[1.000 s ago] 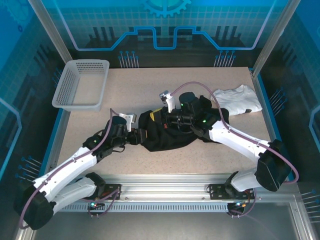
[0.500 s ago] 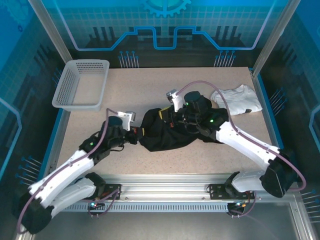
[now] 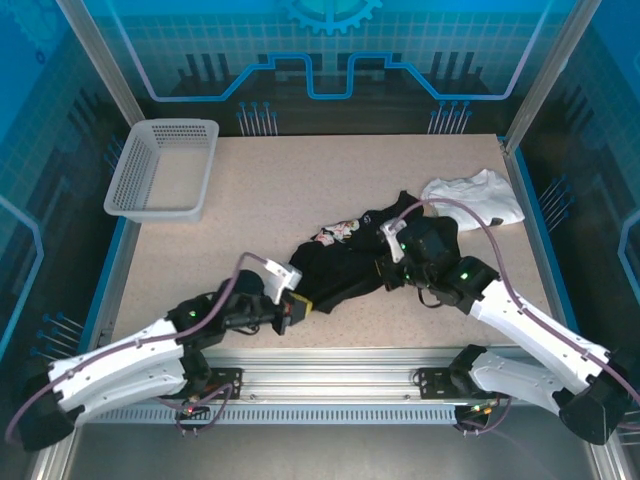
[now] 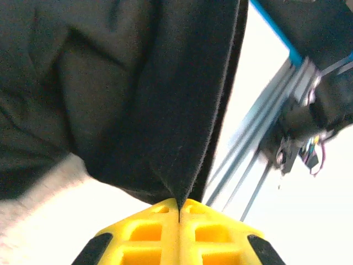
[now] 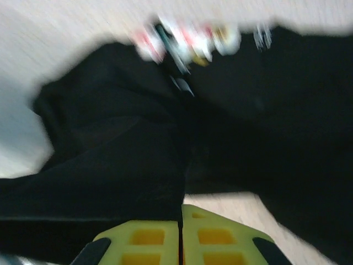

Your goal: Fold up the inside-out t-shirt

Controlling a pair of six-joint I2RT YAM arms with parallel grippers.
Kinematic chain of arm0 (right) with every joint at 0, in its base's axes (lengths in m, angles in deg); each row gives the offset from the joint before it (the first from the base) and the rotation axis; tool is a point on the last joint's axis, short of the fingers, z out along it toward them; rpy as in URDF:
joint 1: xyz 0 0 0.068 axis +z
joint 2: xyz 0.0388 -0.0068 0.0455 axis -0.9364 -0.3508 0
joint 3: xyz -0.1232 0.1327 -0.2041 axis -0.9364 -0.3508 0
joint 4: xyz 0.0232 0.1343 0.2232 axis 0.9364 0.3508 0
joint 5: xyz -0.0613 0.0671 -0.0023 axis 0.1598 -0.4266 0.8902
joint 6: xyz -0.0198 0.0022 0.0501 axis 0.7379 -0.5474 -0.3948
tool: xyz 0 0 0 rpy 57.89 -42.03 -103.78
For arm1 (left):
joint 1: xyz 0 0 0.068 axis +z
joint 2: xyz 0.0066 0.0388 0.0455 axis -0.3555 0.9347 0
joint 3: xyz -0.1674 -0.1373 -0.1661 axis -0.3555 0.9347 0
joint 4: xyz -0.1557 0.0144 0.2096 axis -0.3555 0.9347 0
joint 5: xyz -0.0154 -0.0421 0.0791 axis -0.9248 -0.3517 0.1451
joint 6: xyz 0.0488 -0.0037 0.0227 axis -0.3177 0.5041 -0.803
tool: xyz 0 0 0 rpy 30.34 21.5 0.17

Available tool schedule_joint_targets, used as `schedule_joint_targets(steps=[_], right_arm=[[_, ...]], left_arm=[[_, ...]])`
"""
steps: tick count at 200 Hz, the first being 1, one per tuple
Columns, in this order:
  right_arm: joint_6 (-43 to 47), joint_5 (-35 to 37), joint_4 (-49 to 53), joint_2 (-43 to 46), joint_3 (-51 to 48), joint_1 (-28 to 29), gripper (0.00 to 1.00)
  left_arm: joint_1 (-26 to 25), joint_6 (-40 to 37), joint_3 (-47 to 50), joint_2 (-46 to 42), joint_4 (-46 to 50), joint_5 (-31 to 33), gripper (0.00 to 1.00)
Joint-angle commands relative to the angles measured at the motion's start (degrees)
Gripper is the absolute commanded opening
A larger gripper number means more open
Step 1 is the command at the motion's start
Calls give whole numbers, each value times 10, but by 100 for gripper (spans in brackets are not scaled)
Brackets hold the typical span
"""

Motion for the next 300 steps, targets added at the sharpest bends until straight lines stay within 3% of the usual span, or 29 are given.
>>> schedule_joint_targets(steps=[1, 24, 43, 67, 86, 101, 115, 164, 203, 213, 222, 247, 254, 280, 300], right_arm=[[-95, 102, 83, 36, -42, -3, 20], [-88, 126, 75, 85, -52, -5, 41], [-54, 113, 36, 99, -48, -5, 50], [-10, 77, -61, 55, -38, -14, 58], [10, -27, -169, -32, -12, -61, 62], [22, -102, -219, -122, 34, -102, 69], [45, -110, -224, -210, 102, -113, 72], [87, -125, -115, -456, 276, -119, 77], [108, -155, -80, -571, 360, -118, 82], [110, -168, -69, -604, 390, -118, 80], [113, -185, -59, -633, 424, -119, 71], [112, -235, -78, -659, 486, -143, 13], [110, -244, -108, -637, 484, -154, 0], [87, -294, -225, -514, 469, -192, 0], [115, -287, -282, -402, 441, -199, 0]], left_arm=[[-37, -3, -11, 75, -56, -25, 3], [-41, -34, -64, 140, -25, -55, 35], [-25, -46, -93, 135, 5, -14, 44], [72, 6, -91, 100, -8, 51, 63], [189, 97, -80, 104, -1, 99, 74], [281, 141, -77, 146, -15, 52, 76], [319, 143, -91, 202, -23, 7, 76], [318, 131, -130, 364, -63, -88, 74], [308, 146, -136, 433, -116, -145, 48], [307, 153, -137, 446, -135, -158, 38], [308, 156, -136, 454, -152, -161, 28], [326, 165, -131, 430, -217, -164, 0], [333, 165, -132, 409, -237, -161, 0], [349, 146, -164, 305, -289, -121, 0], [348, 120, -202, 230, -326, -127, 0]])
